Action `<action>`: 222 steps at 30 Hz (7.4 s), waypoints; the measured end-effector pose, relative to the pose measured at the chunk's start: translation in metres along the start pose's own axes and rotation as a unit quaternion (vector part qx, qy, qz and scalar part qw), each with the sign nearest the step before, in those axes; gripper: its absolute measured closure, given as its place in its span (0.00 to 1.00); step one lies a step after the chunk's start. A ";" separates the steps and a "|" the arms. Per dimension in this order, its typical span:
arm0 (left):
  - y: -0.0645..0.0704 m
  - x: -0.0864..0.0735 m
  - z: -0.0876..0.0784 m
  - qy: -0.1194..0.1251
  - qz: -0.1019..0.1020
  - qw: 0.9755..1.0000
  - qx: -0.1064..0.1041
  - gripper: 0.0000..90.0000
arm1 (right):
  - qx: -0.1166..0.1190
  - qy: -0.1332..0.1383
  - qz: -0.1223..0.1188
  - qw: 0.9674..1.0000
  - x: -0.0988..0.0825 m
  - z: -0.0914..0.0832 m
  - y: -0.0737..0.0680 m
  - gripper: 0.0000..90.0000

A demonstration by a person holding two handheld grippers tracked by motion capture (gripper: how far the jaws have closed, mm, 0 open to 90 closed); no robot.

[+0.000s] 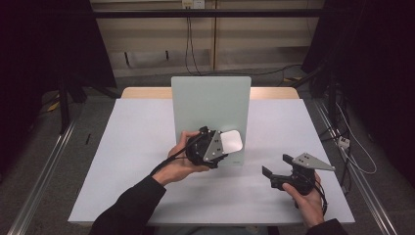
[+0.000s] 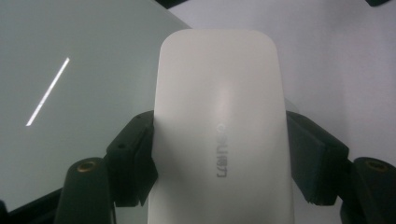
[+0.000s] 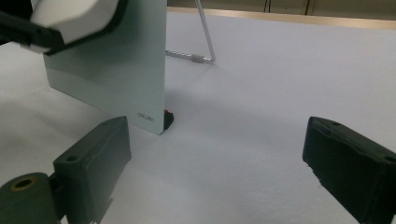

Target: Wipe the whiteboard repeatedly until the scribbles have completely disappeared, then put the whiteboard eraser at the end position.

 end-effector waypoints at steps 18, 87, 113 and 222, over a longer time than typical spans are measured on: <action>0.040 -0.021 0.022 -0.042 0.041 0.997 -0.049 0.35 | 0.001 -0.002 0.001 1.000 0.000 0.000 0.000 0.09; 0.002 -0.054 -0.037 0.018 -0.206 0.972 -0.114 0.35 | 0.005 -0.003 0.003 1.000 0.000 0.002 -0.001 0.08; 0.027 -0.061 -0.031 -0.065 -0.171 0.965 -0.187 0.35 | 0.005 -0.006 -0.002 1.000 0.000 0.002 -0.003 0.08; 0.016 -0.096 -0.068 0.014 -0.311 0.949 -0.054 0.08 | 0.006 -0.008 -0.001 1.000 0.000 0.003 -0.003 0.08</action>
Point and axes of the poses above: each handheld gripper's, and its own axes: z roughly forward along the jaws, x roughly out of its top, y roughly to its right, the point moved 1 cm from there along z, roughly forward along the jaws, and after that the axes turned 8 degrees about -y, right-handed, at the moved point
